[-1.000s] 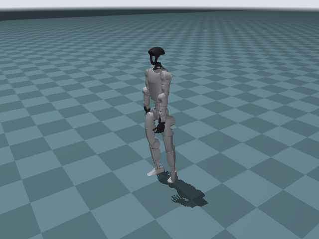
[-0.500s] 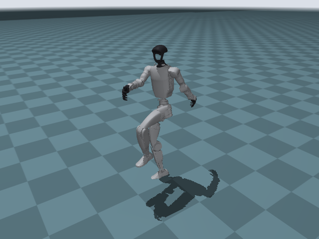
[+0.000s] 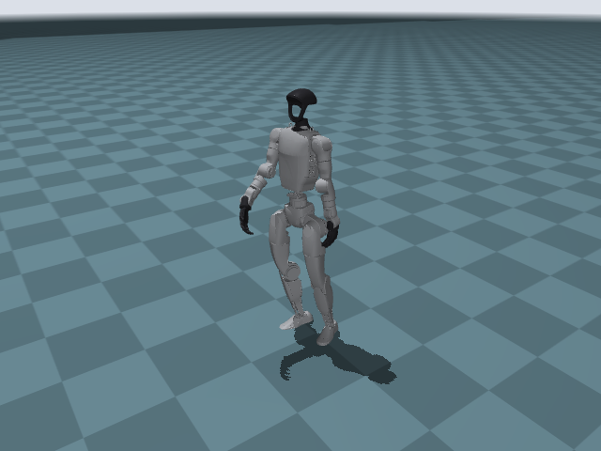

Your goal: In place motions

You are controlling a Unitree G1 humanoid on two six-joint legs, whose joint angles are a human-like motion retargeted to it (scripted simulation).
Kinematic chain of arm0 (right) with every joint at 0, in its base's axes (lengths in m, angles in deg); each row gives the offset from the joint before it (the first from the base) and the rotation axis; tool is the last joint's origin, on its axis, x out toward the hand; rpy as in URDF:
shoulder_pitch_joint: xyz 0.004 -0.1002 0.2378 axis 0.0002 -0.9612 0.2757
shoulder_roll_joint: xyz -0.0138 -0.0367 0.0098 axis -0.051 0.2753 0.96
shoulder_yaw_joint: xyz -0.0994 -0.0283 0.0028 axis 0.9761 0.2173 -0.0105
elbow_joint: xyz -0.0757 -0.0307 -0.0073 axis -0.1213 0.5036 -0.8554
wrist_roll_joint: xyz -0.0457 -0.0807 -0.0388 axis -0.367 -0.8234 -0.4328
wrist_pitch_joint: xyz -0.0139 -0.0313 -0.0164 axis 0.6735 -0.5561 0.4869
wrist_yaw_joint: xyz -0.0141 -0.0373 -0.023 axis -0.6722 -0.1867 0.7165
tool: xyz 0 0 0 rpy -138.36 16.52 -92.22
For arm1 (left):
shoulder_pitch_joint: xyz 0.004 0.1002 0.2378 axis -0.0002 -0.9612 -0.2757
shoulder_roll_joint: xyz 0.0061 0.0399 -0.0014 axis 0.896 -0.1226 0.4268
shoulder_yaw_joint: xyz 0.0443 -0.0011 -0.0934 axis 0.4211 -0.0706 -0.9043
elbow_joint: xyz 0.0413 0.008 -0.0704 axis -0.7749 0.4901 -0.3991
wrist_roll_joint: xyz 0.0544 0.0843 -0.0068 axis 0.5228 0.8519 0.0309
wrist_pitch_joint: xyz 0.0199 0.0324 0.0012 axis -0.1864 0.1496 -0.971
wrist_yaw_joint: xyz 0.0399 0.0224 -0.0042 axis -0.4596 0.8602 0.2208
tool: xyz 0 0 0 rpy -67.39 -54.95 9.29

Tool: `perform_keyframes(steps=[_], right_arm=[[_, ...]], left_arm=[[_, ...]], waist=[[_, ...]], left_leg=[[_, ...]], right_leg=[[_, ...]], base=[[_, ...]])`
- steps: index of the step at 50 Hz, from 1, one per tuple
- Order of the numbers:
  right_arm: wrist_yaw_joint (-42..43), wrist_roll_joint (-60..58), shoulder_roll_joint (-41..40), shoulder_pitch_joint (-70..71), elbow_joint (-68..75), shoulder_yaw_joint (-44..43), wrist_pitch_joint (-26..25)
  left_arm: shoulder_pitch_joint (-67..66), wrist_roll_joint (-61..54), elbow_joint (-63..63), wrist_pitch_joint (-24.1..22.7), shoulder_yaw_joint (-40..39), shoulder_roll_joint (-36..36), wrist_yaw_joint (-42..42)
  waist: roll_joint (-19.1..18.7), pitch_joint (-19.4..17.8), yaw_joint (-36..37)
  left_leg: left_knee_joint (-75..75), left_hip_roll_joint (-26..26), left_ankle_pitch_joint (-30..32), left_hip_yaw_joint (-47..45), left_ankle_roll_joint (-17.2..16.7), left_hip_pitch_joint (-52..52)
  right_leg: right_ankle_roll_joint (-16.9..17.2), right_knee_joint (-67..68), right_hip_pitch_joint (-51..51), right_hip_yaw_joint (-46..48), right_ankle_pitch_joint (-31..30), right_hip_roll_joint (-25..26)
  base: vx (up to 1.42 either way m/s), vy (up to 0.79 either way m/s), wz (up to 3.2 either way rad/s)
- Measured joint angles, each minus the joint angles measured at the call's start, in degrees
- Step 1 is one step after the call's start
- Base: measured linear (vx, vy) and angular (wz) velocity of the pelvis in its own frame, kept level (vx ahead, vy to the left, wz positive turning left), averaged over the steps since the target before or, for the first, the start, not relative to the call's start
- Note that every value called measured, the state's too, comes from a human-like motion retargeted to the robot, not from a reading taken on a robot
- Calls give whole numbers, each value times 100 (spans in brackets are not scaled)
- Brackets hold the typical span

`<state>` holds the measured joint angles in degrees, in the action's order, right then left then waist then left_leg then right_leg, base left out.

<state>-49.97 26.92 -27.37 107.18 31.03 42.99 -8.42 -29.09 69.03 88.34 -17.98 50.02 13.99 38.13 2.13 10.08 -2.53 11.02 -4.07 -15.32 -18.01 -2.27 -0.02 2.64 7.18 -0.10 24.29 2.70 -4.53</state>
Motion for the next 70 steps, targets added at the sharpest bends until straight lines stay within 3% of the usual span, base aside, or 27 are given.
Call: perform_keyframes(steps=[2,5,8,10,12,13,15,17,20,23,27,31,36,38,41,45,47,48,50,53,54,57,63,65,70], right_arm=[[-160,-258,152,-395,-91,-230,-52],[-158,-574,383,-943,40,-431,-79],[306,-1078,567,-1349,870,-718,10],[690,-1325,715,-1549,1654,-833,-233],[849,-1466,881,-1744,2341,-801,-645],[854,-1555,954,-1856,2632,-777,-818],[672,-1838,1119,-2070,3080,-751,-1074],[423,-2199,1272,-2373,3353,-757,-1200],[281,-2626,1517,-3012,3420,-835,-1407],[476,-2610,1751,-3553,3420,-973,-1719],[872,-1866,1950,-3981,3420,-1333,-2094],[1121,-762,1899,-3938,3420,-1686,-2173],[872,-367,1570,-3515,3347,-1887,-1725],[600,-375,1447,-3141,3248,-1744,-1331],[525,-793,1256,-2751,2781,-1443,-1073],[653,-1437,1106,-2365,2196,-1002,-862],[712,-1625,1117,-2191,1982,-789,-727],[724,-1717,1125,-2112,1892,-684,-650],[669,-1929,1135,-2009,1746,-491,-508],[527,-2276,1111,-1986,1654,-478,-418],[492,-2348,1111,-1983,1643,-532,-405],[401,-2378,1138,-1893,1645,-601,-372],[242,-2144,1122,-1684,1840,-337,-454],[329,-1914,1099,-1796,2057,-310,-504],[657,-1194,1118,-2162,2997,-578,-635]], left_arm=[[557,-49,144,26,317,-35,-9],[1237,-3,60,-33,846,-184,-12],[1721,-102,-292,-151,1388,-414,-180],[2130,-276,-446,-97,1384,-567,-346],[2725,-808,-514,75,981,-658,-617],[3090,-1172,-530,155,760,-647,-805],[3859,-1794,-608,263,335,-562,-934],[4531,-2064,-806,195,129,-447,-740],[5219,-2227,-1320,49,357,-144,-585],[5681,-2240,-1844,-61,446,116,-468],[6107,-2462,-2250,-285,539,236,-186],[6089,-2404,-2357,-410,612,271,-32],[5487,-2209,-2237,-414,782,93,-35],[4886,-2003,-2333,-557,933,-35,-108],[4045,-1707,-2228,-539,1074,-161,-280],[2930,-1363,-1854,-424,1157,-285,-574],[2457,-1334,-1612,-387,1207,-359,-540],[2234,-1303,-1488,-387,1194,-369,-500],[1795,-1164,-1230,-396,1129,-351,-431],[1210,-627,-900,-329,954,-253,-481],[1058,-413,-779,-330,891,-218,-449],[705,-7,-393,-332,743,-169,-154],[135,133,148,-80,348,-254,232],[-80,263,148,26,41,-372,334],[-356,23,148,-91,-188,-561,339]], waist=[[-17,-96,-112],[47,-348,-71],[-42,-595,28],[-145,-674,72],[-250,-851,-139],[-288,-968,-335],[-272,-1198,-822],[-355,-1444,-1459],[-724,-1795,-2443],[-1004,-2105,-3220],[-1309,-2375,-3535],[-1199,-2123,-3437],[-1104,-1392,-2983],[-947,-1294,-2399],[-891,-1029,-1776],[-952,-595,-1373],[-754,-379,-1164],[-636,-303,-1012],[-294,-187,-582],[87,102,76],[150,178,307],[132,142,612],[-292,-379,-510],[-396,-318,-730],[-350,-85,-238]], left_leg=[[13,-28,-25,149,-87,158],[147,-7,-94,181,70,304],[119,21,-89,537,118,273],[36,-46,-105,488,80,228],[89,-124,-115,411,64,227],[111,-143,-101,397,86,220],[86,12,-72,390,227,186],[41,80,26,666,376,163],[173,-266,18,945,504,233],[651,-685,-199,899,731,530],[1299,-926,-428,1284,1045,946],[1080,-607,-398,1169,1064,796],[335,-176,-109,940,851,599],[122,-79,-160,461,790,270],[-73,-106,-191,32,630,92],[-178,-187,-235,-183,471,119],[-210,71,-261,-236,429,144],[-236,184,-289,-338,409,107],[-380,466,-306,-605,334,-87],[-630,643,-237,-971,152,-167],[-700,633,-193,-1074,95,-130],[-877,519,-62,-1273,7,-105],[-855,149,87,-1080,-65,-156],[-839,73,121,-965,-108,-52],[-960,58,203,-1099,-200,-3]], right_leg=[[25,110,-42,229,75,-41],[-28,554,-203,337,111,-208],[-267,1580,-620,267,-502,-399],[-588,2835,-1309,128,-1345,-668],[-1276,4351,-2082,176,-1802,-1111],[-1321,5120,-2475,80,-1576,-1255],[-1524,6656,-3325,66,-1245,-2025],[-1457,7818,-4394,-325,-1151,-2320],[-1280,8774,-5898,-548,-1040,-2478],[-1289,8870,-7082,-345,-936,-2474],[-1323,8392,-7733,130,-1010,-2365],[-1198,7997,-7319,186,-1133,-2400],[-1139,7485,-5547,599,-1223,-2562],[-1026,7037,-4790,297,-1395,-2163],[-1139,5816,-3544,88,-1540,-1479],[-980,3090,-1923,-463,-1873,-483],[-243,1460,-1124,-980,-1306,-262],[-176,882,-780,-1046,-647,-200],[-229,-9,-354,-774,-166,-223],[510,-479,-453,-1184,-667,-462],[536,-396,-621,-1264,-657,-501],[180,-183,-1022,-1372,-634,-351],[209,-394,-491,-620,-547,-216],[209,-498,-449,-447,-548,-165],[100,-416,-647,-518,-492,-120]], base=[[-1,31,93],[-6,26,44],[-4,28,-5],[-5,32,-40],[-12,31,-6],[-17,29,38],[-20,29,76],[-13,28,133],[0,12,158],[6,4,101],[2,1,-4],[3,-1,-38],[4,-4,-48],[10,3,-184],[9,-9,-155],[10,-16,-52],[9,-19,-30],[9,-20,-71],[13,-21,-110],[17,-28,-100],[6,-19,-90],[-5,-21,-24],[-10,-18,90],[5,-7,59],[8,-9,-6]])
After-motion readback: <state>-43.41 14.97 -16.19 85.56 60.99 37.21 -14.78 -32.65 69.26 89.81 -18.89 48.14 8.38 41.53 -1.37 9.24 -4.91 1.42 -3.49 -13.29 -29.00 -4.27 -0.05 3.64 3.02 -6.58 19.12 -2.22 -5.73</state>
